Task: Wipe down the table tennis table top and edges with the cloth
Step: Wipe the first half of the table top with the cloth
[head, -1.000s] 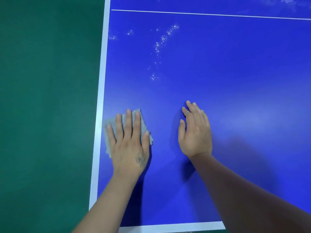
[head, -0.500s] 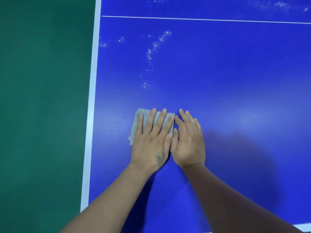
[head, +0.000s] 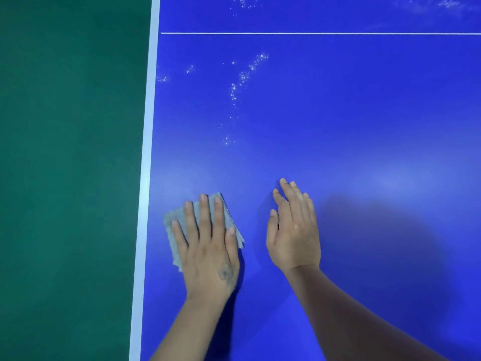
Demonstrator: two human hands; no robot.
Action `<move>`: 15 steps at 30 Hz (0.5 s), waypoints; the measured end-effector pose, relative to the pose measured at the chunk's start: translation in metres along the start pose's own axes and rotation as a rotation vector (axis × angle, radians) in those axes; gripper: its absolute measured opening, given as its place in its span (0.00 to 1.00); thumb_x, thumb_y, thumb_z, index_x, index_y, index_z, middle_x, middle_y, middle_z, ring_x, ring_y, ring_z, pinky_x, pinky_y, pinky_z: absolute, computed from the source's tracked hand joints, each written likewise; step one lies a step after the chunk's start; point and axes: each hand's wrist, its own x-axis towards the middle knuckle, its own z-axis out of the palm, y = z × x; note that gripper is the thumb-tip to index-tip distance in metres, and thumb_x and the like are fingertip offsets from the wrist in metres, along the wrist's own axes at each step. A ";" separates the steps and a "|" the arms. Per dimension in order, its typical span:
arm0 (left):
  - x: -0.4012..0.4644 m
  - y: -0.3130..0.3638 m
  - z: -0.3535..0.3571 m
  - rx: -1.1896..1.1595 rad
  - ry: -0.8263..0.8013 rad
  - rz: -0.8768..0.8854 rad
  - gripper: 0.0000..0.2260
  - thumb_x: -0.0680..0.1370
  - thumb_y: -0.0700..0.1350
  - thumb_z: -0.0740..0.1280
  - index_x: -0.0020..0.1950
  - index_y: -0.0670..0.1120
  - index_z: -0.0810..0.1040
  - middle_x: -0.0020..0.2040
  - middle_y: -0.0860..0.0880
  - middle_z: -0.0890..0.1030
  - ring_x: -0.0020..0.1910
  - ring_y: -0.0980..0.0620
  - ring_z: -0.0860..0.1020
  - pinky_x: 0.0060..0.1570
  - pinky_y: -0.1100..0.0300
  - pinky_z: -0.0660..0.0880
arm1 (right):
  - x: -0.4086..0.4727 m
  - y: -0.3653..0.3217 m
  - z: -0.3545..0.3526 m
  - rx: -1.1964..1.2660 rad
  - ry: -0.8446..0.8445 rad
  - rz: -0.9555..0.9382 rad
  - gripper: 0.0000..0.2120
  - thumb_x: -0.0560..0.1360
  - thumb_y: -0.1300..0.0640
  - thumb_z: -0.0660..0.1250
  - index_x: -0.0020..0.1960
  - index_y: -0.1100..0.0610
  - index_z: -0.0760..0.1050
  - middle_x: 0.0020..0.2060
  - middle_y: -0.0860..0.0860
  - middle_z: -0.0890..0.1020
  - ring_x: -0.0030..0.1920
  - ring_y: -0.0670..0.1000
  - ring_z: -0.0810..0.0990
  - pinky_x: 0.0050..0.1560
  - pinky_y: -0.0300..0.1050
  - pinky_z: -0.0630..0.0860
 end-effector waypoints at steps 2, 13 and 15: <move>-0.001 0.010 0.002 0.012 -0.024 0.035 0.29 0.88 0.53 0.52 0.88 0.47 0.49 0.88 0.45 0.50 0.87 0.39 0.46 0.82 0.32 0.50 | 0.000 0.000 -0.001 0.016 -0.016 0.015 0.20 0.85 0.59 0.57 0.74 0.63 0.75 0.80 0.56 0.71 0.82 0.58 0.66 0.83 0.61 0.61; 0.133 0.054 0.004 0.093 -0.091 0.645 0.26 0.90 0.55 0.47 0.88 0.53 0.53 0.88 0.49 0.52 0.87 0.43 0.47 0.83 0.35 0.47 | 0.002 0.002 0.002 0.049 -0.062 0.091 0.26 0.84 0.60 0.59 0.80 0.66 0.67 0.81 0.57 0.68 0.83 0.57 0.64 0.84 0.58 0.59; 0.158 0.045 0.000 0.114 -0.080 0.601 0.26 0.90 0.56 0.46 0.88 0.53 0.51 0.88 0.50 0.51 0.87 0.43 0.46 0.82 0.35 0.47 | 0.002 0.003 0.003 0.010 -0.069 0.067 0.26 0.84 0.59 0.57 0.80 0.66 0.67 0.81 0.58 0.68 0.83 0.58 0.64 0.83 0.59 0.60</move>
